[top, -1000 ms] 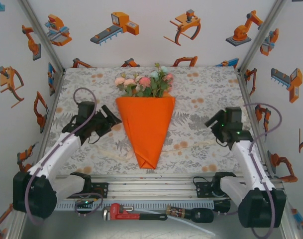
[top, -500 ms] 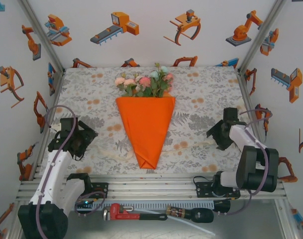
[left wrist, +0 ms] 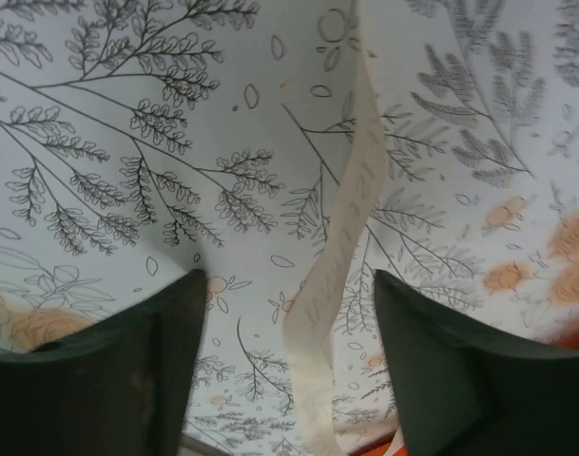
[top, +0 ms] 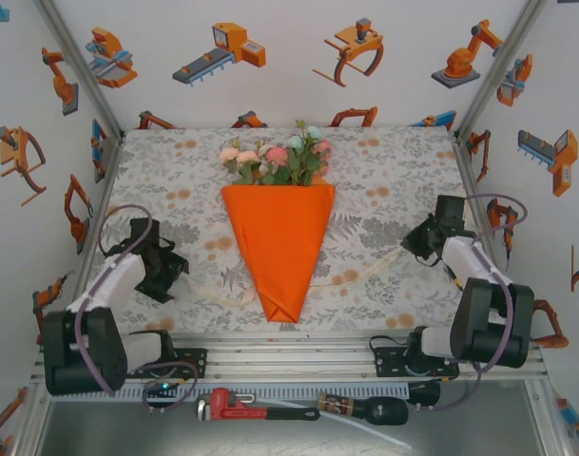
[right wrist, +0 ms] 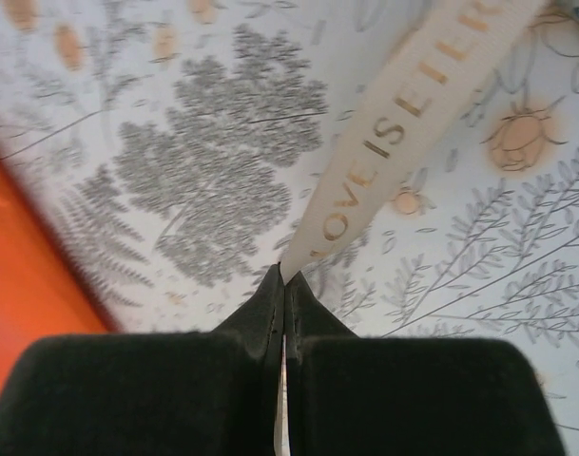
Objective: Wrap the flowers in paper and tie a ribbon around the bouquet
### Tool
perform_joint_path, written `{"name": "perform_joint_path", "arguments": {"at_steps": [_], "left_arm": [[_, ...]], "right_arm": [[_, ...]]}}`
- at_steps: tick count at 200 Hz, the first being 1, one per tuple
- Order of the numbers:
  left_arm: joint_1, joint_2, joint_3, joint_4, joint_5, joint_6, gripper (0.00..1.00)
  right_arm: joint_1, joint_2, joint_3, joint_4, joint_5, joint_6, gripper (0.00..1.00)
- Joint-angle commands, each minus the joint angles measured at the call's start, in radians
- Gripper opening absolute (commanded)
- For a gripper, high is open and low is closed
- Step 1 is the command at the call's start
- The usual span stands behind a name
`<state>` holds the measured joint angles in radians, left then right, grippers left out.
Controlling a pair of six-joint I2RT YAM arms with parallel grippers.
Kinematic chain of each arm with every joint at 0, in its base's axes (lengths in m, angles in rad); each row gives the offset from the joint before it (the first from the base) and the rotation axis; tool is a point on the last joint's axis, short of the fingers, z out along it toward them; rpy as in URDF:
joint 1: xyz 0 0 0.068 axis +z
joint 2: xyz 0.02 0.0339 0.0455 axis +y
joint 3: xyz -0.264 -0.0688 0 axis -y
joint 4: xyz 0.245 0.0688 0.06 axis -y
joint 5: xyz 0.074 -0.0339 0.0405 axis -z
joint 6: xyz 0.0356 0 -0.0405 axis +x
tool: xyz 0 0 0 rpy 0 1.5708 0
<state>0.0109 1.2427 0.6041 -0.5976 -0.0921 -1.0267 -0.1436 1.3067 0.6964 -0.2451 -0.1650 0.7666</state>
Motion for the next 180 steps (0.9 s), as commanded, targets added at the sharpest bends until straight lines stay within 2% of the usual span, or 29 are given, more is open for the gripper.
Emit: {"name": "perform_joint_path", "arguments": {"at_steps": [1,16,29,54,74,91,121,151,180], "left_arm": [[0.011,0.106,0.008,0.177,0.069,-0.045,0.49],[0.011,0.165,0.037,0.213,0.075,-0.043,0.27],[0.018,0.200,0.074,0.240,0.076,-0.028,0.00],[0.053,0.262,0.211,0.212,0.058,0.023,0.00],[0.127,0.308,0.306,0.233,0.051,0.060,0.00],[0.172,0.353,0.382,0.279,0.103,0.108,0.00],[0.182,0.394,0.466,0.330,0.210,0.160,0.00],[0.165,0.299,0.421,0.333,0.290,0.143,0.00],[0.114,0.121,0.338,0.300,0.244,0.203,0.00]], "right_arm": [[0.024,-0.052,0.011,0.004,-0.044,0.016,0.00],[0.042,-0.060,0.015,0.007,-0.052,0.014,0.00],[0.056,-0.051,0.028,0.023,-0.057,0.014,0.00],[0.078,0.004,0.091,0.043,-0.032,0.042,0.00],[0.114,0.042,0.139,0.058,-0.014,0.056,0.00],[0.149,0.070,0.160,0.063,0.005,0.053,0.00],[0.162,0.092,0.160,0.096,0.024,0.089,0.00],[0.181,0.044,0.185,0.073,0.015,0.056,0.00],[0.292,0.010,0.233,0.074,-0.019,-0.033,0.00]]}}
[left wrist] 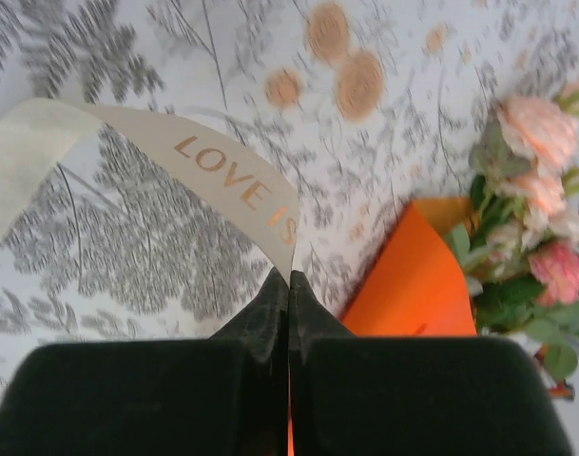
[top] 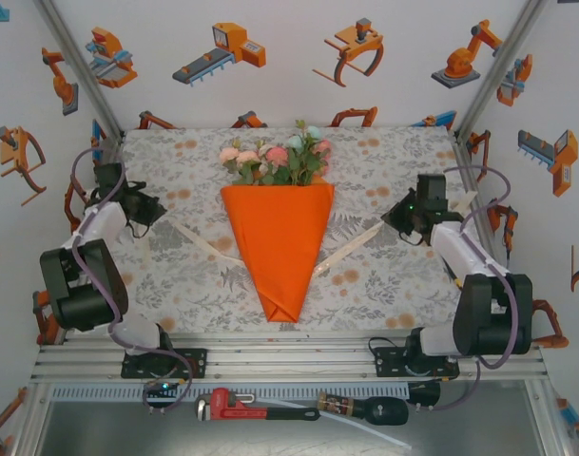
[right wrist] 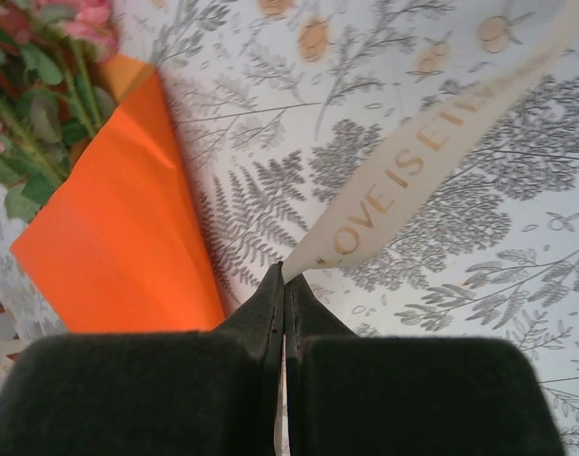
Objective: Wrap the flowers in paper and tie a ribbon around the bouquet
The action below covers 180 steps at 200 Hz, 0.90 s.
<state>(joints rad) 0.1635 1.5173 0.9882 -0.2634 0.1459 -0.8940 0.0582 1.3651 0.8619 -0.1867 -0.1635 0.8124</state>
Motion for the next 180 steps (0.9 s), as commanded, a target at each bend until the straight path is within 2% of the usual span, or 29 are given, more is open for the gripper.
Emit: {"name": "perform_joint_path", "arguments": {"at_steps": [1,33,54,71,81,87,89,95,104,125,145,169,180], "left_arm": [[-0.040,-0.160,-0.048,-0.036,0.004,0.073,0.00],[-0.166,-0.319,-0.101,-0.040,-0.031,0.206,0.00],[-0.259,-0.390,-0.137,-0.038,-0.060,0.234,0.00],[-0.311,-0.421,-0.170,-0.034,-0.070,0.227,0.00],[-0.332,-0.433,-0.184,-0.036,-0.075,0.235,0.00],[-0.343,-0.443,-0.191,-0.044,-0.084,0.239,0.00],[-0.347,-0.445,-0.194,-0.045,-0.087,0.240,0.00],[-0.355,-0.457,-0.202,-0.049,-0.095,0.244,0.00],[-0.363,-0.476,-0.214,-0.048,-0.101,0.252,0.00],[-0.366,-0.526,-0.232,-0.057,-0.126,0.292,0.00],[-0.365,-0.562,-0.229,-0.058,-0.142,0.347,0.00],[-0.373,-0.573,-0.224,-0.019,-0.045,0.398,0.00],[-0.403,-0.564,-0.207,-0.003,0.006,0.429,0.00]], "right_arm": [[0.098,-0.047,0.070,0.019,-0.025,-0.082,0.00],[0.360,0.062,0.202,0.142,-0.147,-0.242,0.00],[0.556,0.265,0.396,0.139,-0.229,-0.344,0.00],[0.715,0.457,0.620,-0.003,-0.329,-0.476,0.18],[0.801,0.541,0.727,-0.126,-0.383,-0.588,0.40],[0.840,0.564,0.769,-0.206,-0.364,-0.664,0.55],[0.852,0.566,0.778,-0.225,-0.353,-0.685,0.65],[0.877,0.568,0.789,-0.263,-0.314,-0.741,0.76],[0.884,0.542,0.773,-0.268,-0.285,-0.774,0.83],[0.833,0.449,0.702,-0.194,-0.317,-0.738,0.88],[0.782,0.389,0.668,-0.168,-0.371,-0.705,0.87],[0.731,0.350,0.620,-0.126,-0.309,-0.636,0.83],[0.693,0.341,0.594,-0.116,-0.242,-0.578,0.80]]}}
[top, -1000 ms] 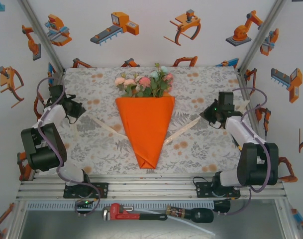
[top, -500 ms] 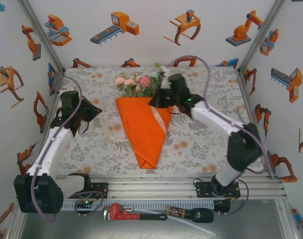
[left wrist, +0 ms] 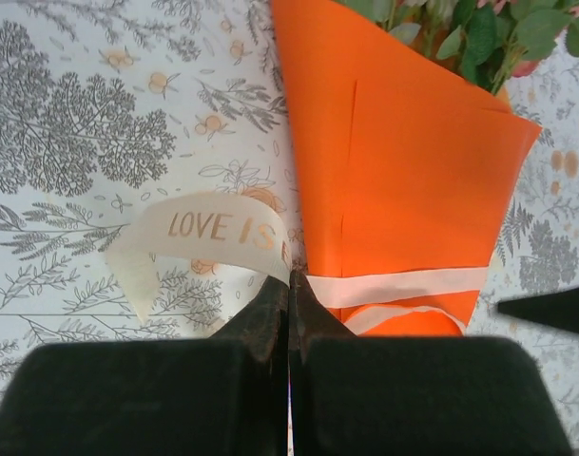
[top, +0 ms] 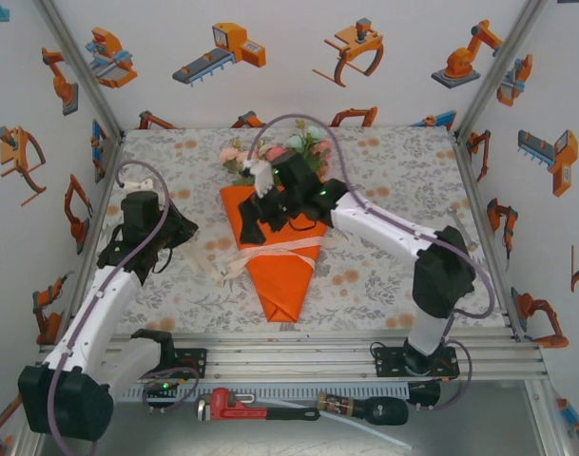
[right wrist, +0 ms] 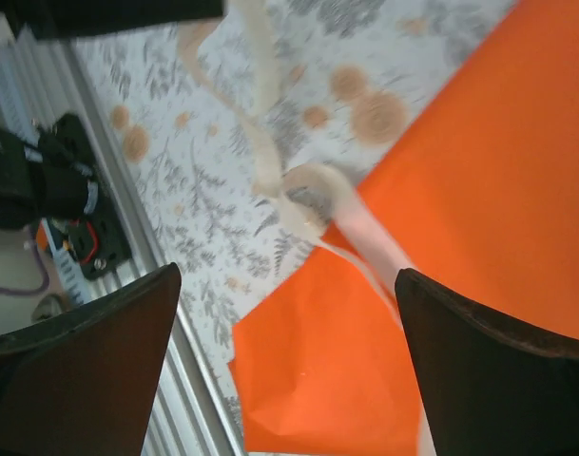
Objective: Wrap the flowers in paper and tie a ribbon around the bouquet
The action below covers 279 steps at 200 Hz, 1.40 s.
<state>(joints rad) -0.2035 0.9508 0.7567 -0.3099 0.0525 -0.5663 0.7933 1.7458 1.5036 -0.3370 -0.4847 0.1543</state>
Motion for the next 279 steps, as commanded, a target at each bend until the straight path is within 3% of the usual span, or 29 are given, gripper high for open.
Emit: {"name": "perform_joint_path", "arguments": {"at_steps": [1,15,36,57,82,111,162,196,235,279], "left_arm": [[-0.039,0.003,0.026,0.045,0.103,0.104,0.00],[-0.107,0.022,0.055,0.049,0.115,0.159,0.00],[-0.178,0.058,0.087,0.027,0.056,0.201,0.00],[-0.189,0.083,0.087,0.036,0.041,0.202,0.00],[-0.192,0.106,0.093,0.051,0.056,0.214,0.00],[-0.191,0.128,0.104,0.045,0.055,0.228,0.00],[-0.192,0.145,0.102,0.053,0.045,0.226,0.00],[-0.192,0.155,0.104,0.056,0.047,0.225,0.00],[-0.193,0.165,0.101,0.064,0.052,0.218,0.00],[-0.193,0.170,0.101,0.066,0.052,0.218,0.00]], "right_arm": [[-0.046,-0.041,-0.050,0.034,0.085,0.087,0.80],[-0.123,-0.052,-0.095,0.018,0.213,0.192,0.75],[-0.271,-0.065,-0.183,-0.107,0.436,0.480,0.70],[-0.336,-0.082,-0.282,-0.130,0.436,0.679,0.70],[-0.337,-0.064,-0.348,-0.074,0.406,0.765,0.70],[-0.326,0.011,-0.332,-0.042,0.310,0.812,0.66],[-0.292,0.080,-0.312,-0.074,0.301,0.833,0.66],[-0.288,0.056,-0.331,-0.073,0.332,0.832,0.42],[-0.289,0.015,-0.316,-0.135,0.388,0.774,0.31],[-0.288,0.004,-0.276,-0.183,0.395,0.715,0.42]]}}
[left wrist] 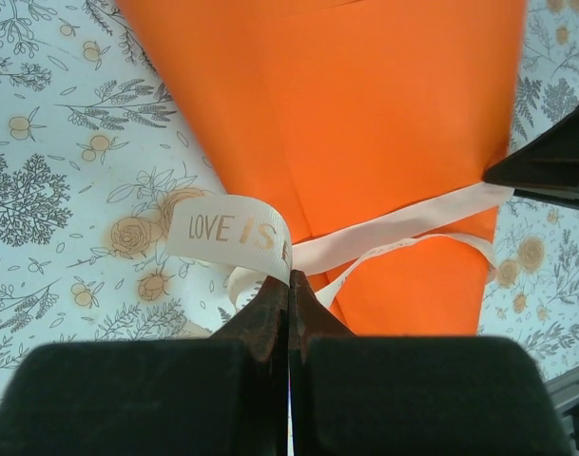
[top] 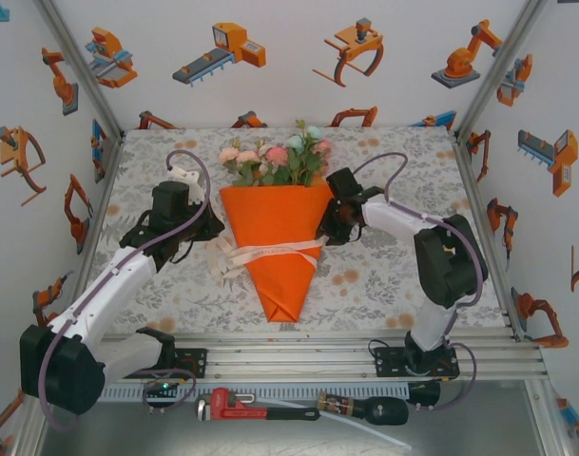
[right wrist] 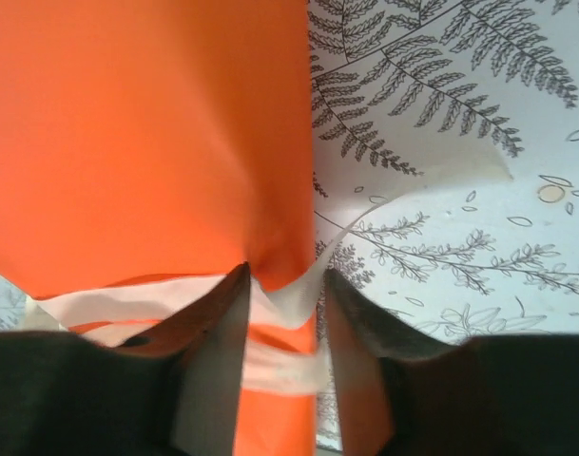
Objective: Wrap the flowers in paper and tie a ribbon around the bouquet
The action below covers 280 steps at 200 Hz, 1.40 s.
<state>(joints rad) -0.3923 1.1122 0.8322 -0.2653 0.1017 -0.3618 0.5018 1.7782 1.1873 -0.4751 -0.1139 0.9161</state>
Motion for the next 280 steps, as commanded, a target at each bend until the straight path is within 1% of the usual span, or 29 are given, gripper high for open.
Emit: {"name": "perform_joint_path", "arguments": {"at_steps": [1,15,33,43,52,61,68,75,83,117,154,183,215,224,229,237,244,262,275,280], "left_arm": [[-0.005,0.009,0.025,0.021,0.003,0.014,0.00],[-0.004,0.009,0.025,0.021,0.003,0.014,0.00],[-0.004,0.008,0.022,0.022,-0.001,0.014,0.00],[-0.004,0.008,0.024,0.018,-0.003,0.015,0.00],[-0.004,0.004,0.023,0.016,-0.005,0.015,0.00],[-0.004,0.003,0.022,0.013,-0.008,0.018,0.00],[-0.004,0.002,0.022,0.011,-0.010,0.019,0.00],[-0.004,0.002,0.021,0.013,-0.011,0.018,0.00],[-0.005,0.005,0.020,0.016,-0.011,0.016,0.00],[-0.004,0.015,0.020,0.023,-0.006,0.010,0.00],[-0.004,0.012,0.019,0.018,-0.008,0.013,0.00],[-0.004,0.008,0.013,0.017,-0.012,0.012,0.00],[-0.004,0.015,0.015,0.016,-0.007,0.009,0.00],[-0.003,0.014,0.013,0.018,-0.008,0.009,0.00],[-0.005,0.014,0.013,0.017,-0.007,0.009,0.00],[-0.004,0.015,0.012,0.016,-0.007,0.009,0.00],[-0.004,0.014,0.012,0.019,-0.009,0.010,0.00],[-0.004,0.019,0.009,0.024,-0.007,0.009,0.00],[-0.004,0.024,0.011,0.025,-0.005,0.009,0.00],[-0.004,0.027,0.011,0.025,-0.003,0.008,0.00]], "right_arm": [[0.003,-0.028,0.040,-0.045,0.024,-0.047,0.42],[0.003,-0.019,0.046,-0.037,0.006,-0.053,0.42],[0.003,-0.004,0.048,-0.022,-0.012,-0.050,0.33],[0.003,-0.001,0.049,-0.018,-0.012,-0.049,0.32],[0.003,0.001,0.050,-0.020,-0.012,-0.052,0.37],[0.003,-0.002,0.054,-0.025,-0.015,-0.053,0.48],[0.004,-0.003,0.054,-0.032,-0.015,-0.052,0.53],[0.004,-0.005,0.049,-0.033,-0.016,-0.049,0.56],[0.009,-0.005,0.038,-0.031,-0.016,-0.043,0.56],[0.013,0.000,-0.004,0.023,-0.047,-0.014,0.42],[0.022,0.014,0.003,0.021,-0.041,-0.014,0.38],[0.023,0.002,-0.006,0.023,-0.030,-0.014,0.28],[0.023,0.007,-0.006,0.024,-0.033,-0.016,0.26],[0.023,0.008,-0.006,0.023,-0.035,-0.018,0.29],[0.024,0.006,-0.006,0.021,-0.035,-0.028,0.34],[0.026,0.001,0.000,0.006,-0.025,-0.047,0.46],[0.028,-0.010,0.000,-0.012,-0.001,-0.059,0.52],[0.022,-0.049,-0.043,0.000,0.050,-0.059,0.54],[0.012,-0.066,-0.088,0.058,0.030,-0.042,0.54],[0.008,-0.068,-0.105,0.089,0.014,-0.031,0.52]]}}
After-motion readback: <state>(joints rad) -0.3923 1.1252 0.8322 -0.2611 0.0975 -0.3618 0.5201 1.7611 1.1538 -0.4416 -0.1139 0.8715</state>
